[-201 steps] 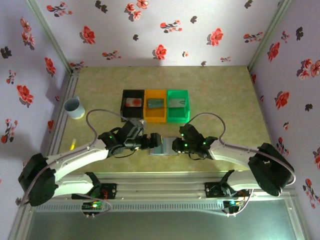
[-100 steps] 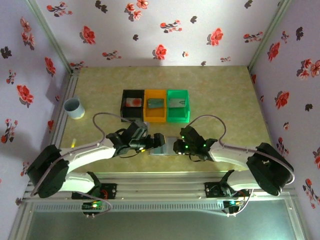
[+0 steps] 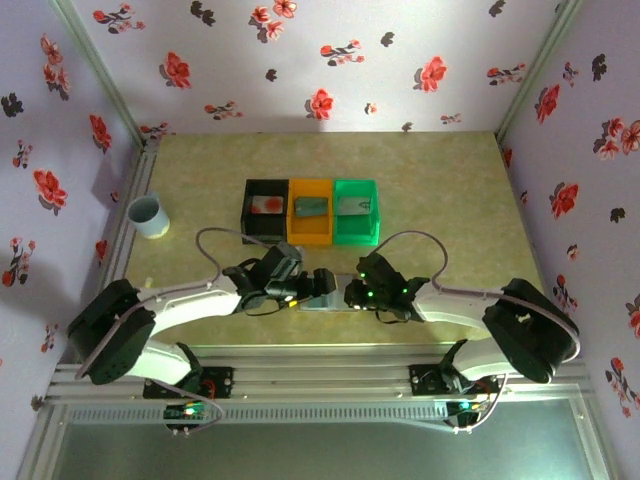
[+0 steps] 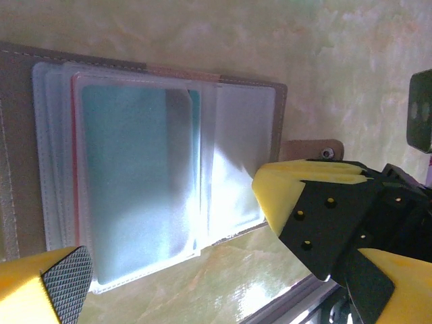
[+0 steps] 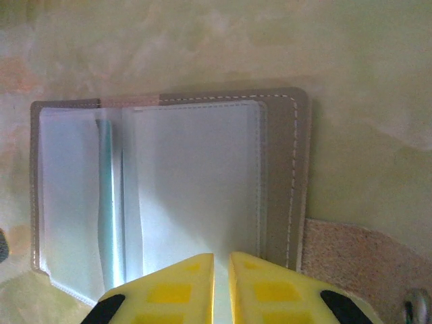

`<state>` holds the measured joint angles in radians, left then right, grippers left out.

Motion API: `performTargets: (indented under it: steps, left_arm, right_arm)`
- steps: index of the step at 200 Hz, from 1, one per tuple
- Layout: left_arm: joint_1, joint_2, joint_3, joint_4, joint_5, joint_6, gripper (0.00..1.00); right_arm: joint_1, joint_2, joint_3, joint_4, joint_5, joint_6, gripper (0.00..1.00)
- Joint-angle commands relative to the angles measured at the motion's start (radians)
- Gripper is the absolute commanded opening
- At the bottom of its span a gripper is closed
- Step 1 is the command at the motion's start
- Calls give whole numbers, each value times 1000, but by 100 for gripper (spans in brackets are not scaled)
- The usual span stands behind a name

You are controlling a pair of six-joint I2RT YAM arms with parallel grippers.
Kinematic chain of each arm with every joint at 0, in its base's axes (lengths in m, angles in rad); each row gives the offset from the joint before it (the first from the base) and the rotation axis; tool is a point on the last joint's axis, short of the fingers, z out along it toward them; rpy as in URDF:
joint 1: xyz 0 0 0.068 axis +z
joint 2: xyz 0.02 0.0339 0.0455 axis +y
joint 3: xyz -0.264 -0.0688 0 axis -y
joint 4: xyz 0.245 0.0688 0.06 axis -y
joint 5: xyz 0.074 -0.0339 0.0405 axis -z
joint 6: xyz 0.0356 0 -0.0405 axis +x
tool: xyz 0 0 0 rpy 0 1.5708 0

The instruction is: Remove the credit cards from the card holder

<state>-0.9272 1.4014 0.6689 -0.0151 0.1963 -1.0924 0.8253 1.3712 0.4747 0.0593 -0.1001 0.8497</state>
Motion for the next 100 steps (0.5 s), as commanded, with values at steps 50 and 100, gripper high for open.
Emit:
performTargets:
  steps: [50,100]
  left_arm:
    - [-15,42,-7,26,14,-6,100]
    - [-24,66,4,14,11,5,100]
  right_arm:
    - [10,28,-12,16,22,14,13]
    - [12,33,-19,27,22,17,13]
